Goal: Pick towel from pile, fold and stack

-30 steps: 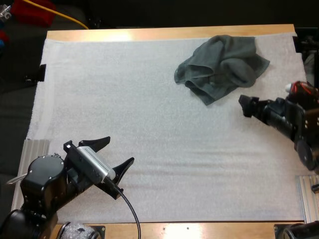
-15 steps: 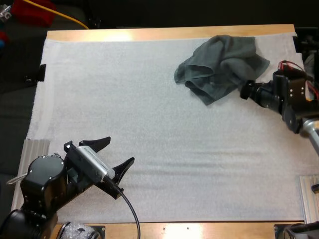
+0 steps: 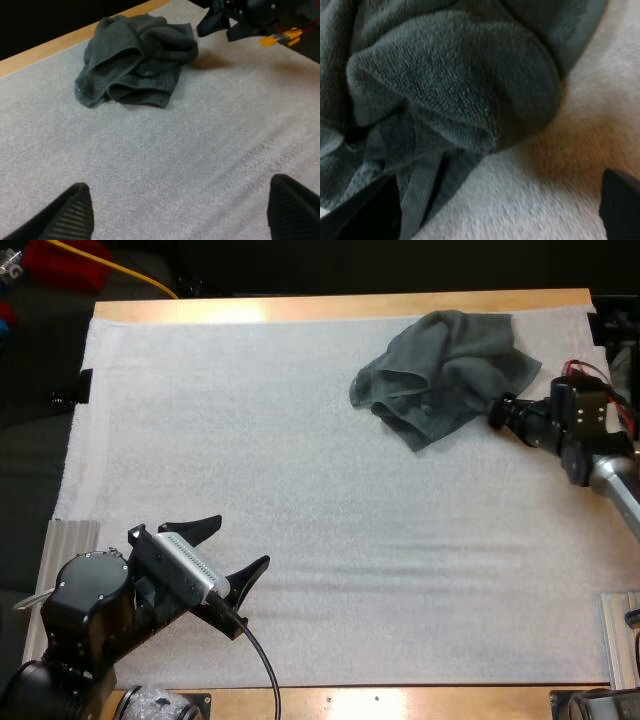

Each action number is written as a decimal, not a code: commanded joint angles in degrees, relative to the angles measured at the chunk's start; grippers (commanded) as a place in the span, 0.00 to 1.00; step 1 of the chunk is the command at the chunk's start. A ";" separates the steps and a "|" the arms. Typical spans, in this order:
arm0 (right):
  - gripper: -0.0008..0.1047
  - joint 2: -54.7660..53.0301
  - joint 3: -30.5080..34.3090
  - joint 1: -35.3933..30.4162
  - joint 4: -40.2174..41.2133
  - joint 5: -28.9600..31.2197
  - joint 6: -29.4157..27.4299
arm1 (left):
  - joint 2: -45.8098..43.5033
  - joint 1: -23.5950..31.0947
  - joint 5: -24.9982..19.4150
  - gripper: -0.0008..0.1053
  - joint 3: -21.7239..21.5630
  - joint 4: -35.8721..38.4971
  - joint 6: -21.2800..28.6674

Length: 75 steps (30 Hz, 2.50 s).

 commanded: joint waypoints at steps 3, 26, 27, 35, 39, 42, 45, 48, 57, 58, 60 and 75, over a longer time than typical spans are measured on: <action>0.75 2.11 -0.46 -0.32 -3.80 -0.60 1.32 | -0.03 -0.09 0.21 0.66 -0.43 -0.78 -0.54; 0.38 14.16 -7.54 -0.32 -6.50 -2.68 8.36 | -0.03 -0.09 0.21 0.66 -0.43 -0.78 -0.54; 0.35 14.15 -7.54 -0.32 -6.40 -2.68 8.36 | -0.03 -0.09 0.21 0.66 -0.43 -0.78 -0.54; 0.03 13.79 -7.54 -0.32 -6.41 -4.39 7.86 | -0.03 -0.09 0.21 0.66 -0.43 -0.78 -0.54; 0.03 11.54 -7.54 -0.32 -6.41 -4.35 4.45 | -0.03 -0.09 0.21 0.66 -0.43 -0.78 -0.54; 0.03 8.27 -7.83 -0.32 -6.29 -4.27 0.77 | -0.03 -0.09 0.21 0.66 -0.43 -0.78 -0.54; 0.03 5.32 -8.81 -0.32 -6.19 -4.11 -1.15 | -0.03 -0.09 0.21 0.66 -0.43 -0.78 -0.54; 0.03 3.13 -11.08 -0.32 -6.19 -3.94 -1.46 | -0.03 -0.09 0.21 0.66 -0.43 -0.78 -0.54; 0.03 2.26 -23.72 -0.19 -1.54 -3.94 -1.95 | -0.03 -0.09 0.21 0.66 -0.43 -0.78 -0.54; 0.03 2.26 -25.38 -0.19 -0.38 -4.01 -2.11 | -0.03 -0.09 0.21 0.66 -0.43 -0.78 -0.54; 0.03 2.26 -27.76 -0.19 1.26 -4.36 -2.35 | -0.03 -0.09 0.21 0.66 -0.43 -0.78 -0.54; 0.03 -1.26 -35.80 1.21 10.68 -7.92 -3.02 | -0.03 -0.09 0.21 0.66 -0.43 -0.78 -0.54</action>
